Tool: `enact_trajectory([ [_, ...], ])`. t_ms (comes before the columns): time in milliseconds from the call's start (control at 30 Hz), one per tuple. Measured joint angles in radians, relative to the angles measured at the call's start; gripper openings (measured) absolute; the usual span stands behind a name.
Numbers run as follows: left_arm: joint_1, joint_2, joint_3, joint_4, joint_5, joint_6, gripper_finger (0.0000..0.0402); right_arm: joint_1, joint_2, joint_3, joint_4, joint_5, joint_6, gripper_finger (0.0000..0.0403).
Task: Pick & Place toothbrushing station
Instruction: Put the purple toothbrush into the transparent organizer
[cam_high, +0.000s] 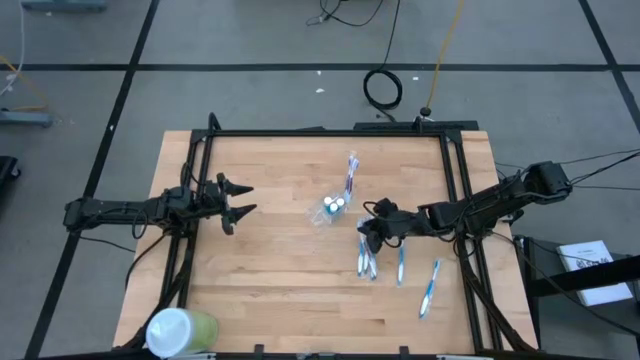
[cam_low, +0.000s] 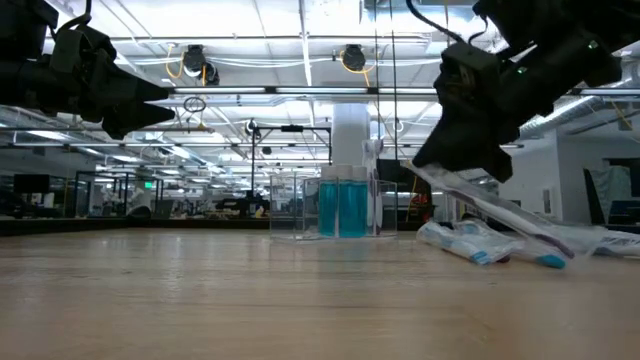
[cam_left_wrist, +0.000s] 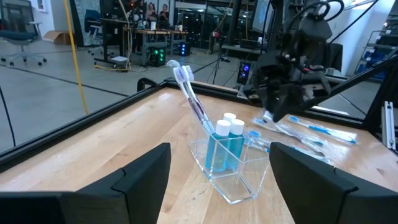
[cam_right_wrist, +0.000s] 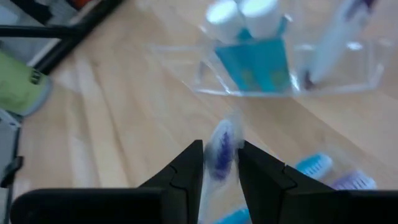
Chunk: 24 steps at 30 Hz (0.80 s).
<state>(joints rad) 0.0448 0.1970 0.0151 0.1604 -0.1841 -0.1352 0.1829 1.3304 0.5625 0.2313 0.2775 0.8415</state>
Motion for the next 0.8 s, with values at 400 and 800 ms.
enact_trajectory([
  [400, 0.0, 0.0, 0.0, 0.0, 0.0, 0.0, 0.0283, -0.001, 0.0, 0.0, 0.2, 0.007, -0.177, 0.0088],
  [800, 0.0, 0.0, 0.0, 0.0, 0.0, 0.0, 0.0283, -0.011, 0.007, 0.0, 0.24, -0.045, -0.229, 0.0092],
])
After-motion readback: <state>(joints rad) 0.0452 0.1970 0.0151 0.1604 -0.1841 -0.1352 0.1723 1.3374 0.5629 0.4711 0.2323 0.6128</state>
